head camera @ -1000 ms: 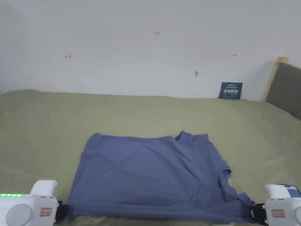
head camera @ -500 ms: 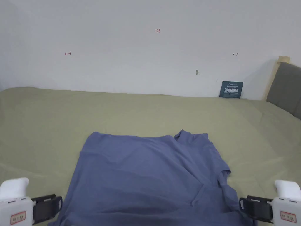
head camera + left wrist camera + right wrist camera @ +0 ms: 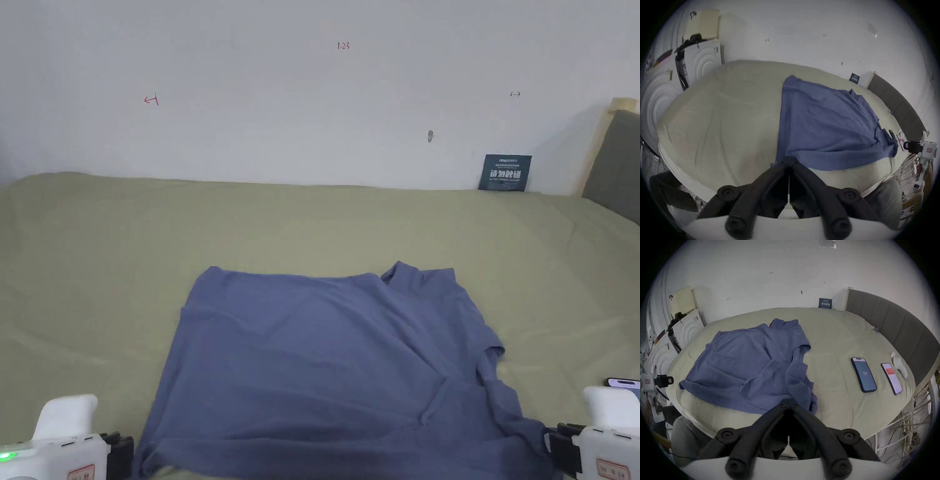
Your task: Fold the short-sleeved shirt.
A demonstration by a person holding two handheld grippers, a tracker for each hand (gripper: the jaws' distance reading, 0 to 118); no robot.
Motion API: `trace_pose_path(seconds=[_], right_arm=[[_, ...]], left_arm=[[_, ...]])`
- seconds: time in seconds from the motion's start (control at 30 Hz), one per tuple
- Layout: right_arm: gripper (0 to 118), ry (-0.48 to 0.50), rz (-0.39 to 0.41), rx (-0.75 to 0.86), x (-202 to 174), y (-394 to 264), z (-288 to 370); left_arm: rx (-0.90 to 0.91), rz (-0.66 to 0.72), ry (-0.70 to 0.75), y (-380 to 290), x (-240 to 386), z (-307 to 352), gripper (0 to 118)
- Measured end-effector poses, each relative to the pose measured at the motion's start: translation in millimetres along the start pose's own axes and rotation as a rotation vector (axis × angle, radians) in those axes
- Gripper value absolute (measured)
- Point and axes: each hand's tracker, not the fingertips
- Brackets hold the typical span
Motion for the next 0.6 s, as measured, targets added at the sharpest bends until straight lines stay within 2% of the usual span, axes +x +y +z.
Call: trace_pose_path(seconds=[0.17, 0.23, 0.27, 0.33, 0.37, 0.4, 0.47, 0.5, 0.53, 0.57, 0.6], right_arm=[[0, 0.005, -0.029, -0.005, 14.1, -0.8, -9.4], [0, 0.01, -0.038, -0.01, 9.4, -1.6, -7.6], [0, 0.014, -0.04, -0.011, 10.2, -1.2, -8.9], [0, 0.017, -0.037, -0.014, 6.1, -2.8, -9.2], [3, 0.016, -0.037, -0.013, 6.3, -3.0, -10.5], [11, 0.019, -0.039, -0.013, 7.6, -2.9, -12.1], [41, 0.025, -0.05, -0.018, 9.9, -0.8, -19.1], [49, 0.025, -0.057, -0.019, 11.7, -1.1, -21.7], [49, 0.028, -0.066, -0.019, 14.2, -1.6, -24.0], [82, 0.033, -0.071, -0.022, 16.6, -1.9, -26.2], [94, 0.044, -0.081, -0.027, 16.5, -3.6, -22.6]], left_arm=[[-0.021, 0.019, -0.077, -4.5, -3.5, -13.4, 92], [-0.038, 0.004, -0.078, -5.6, -5.3, -26.6, 87], [-0.041, 0.001, -0.075, -5.2, -4.6, -31.6, 69], [-0.051, -0.001, -0.064, -2.6, -4.1, -43.4, 5], [-0.057, 0.003, -0.055, -2.7, 2.4, -42.6, 5], [-0.061, 0.009, -0.049, -1.3, 2.2, -47.0, 5], [-0.064, 0.022, -0.043, 1.3, 0.9, -53.4, 5], [-0.071, 0.027, -0.061, 0.9, -2.6, -61.1, 5], [-0.065, 0.02, -0.075, 0.5, -3.4, -61.4, 5], [-0.066, 0.022, -0.075, 1.2, -2.4, -60.5, 5], [-0.068, 0.026, -0.075, 2.7, -1.5, -59.5, 5]])
